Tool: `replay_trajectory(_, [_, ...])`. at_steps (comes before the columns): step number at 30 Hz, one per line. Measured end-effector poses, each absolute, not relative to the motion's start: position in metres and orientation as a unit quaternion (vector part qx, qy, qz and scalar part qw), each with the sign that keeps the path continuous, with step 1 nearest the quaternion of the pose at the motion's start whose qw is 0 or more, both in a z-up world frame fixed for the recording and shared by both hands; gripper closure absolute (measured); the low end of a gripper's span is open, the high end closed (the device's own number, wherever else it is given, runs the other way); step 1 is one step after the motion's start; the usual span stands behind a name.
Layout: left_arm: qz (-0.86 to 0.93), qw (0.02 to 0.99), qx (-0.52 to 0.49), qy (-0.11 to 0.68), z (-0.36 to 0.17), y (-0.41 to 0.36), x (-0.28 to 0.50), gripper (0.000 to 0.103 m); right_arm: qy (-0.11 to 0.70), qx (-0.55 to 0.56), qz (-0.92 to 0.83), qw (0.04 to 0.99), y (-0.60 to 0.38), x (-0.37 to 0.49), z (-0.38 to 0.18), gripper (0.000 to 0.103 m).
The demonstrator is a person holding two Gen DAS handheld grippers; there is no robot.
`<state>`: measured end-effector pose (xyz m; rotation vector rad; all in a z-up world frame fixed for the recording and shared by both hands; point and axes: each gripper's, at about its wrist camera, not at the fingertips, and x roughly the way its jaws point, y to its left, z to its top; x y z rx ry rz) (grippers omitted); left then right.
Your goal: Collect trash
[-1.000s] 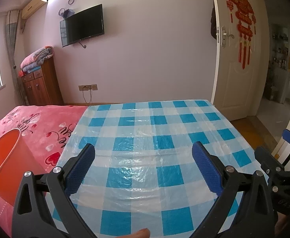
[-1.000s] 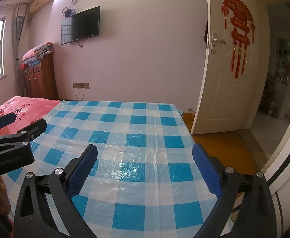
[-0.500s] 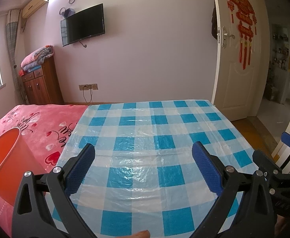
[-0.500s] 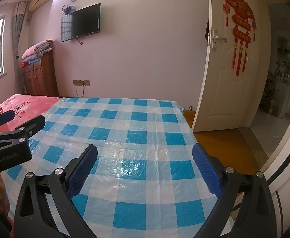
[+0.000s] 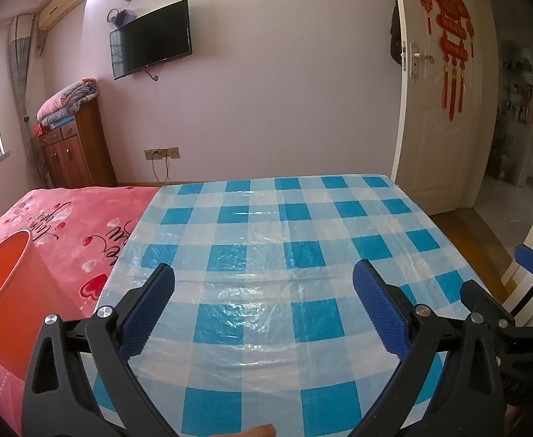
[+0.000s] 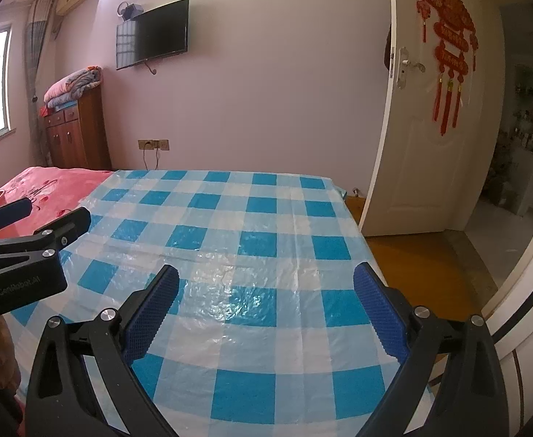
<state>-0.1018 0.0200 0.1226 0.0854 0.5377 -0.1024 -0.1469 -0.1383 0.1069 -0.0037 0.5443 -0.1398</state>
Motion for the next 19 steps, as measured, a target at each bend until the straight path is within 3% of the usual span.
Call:
replay_trajectory(11, [-0.049, 0.955, 0.050, 0.288, 0.103, 0.012, -0.083, 0.004, 0.292, 0.014, -0.059, 0.954, -0.145, -0.128, 0.091, 0.008])
replay_trajectory(19, [-0.016, 0.936, 0.032, 0.350, 0.064, 0.017, -0.039, 0.004, 0.359, 0.050, -0.044, 0.931, -0.161, -0.079, 0.060, 0.008])
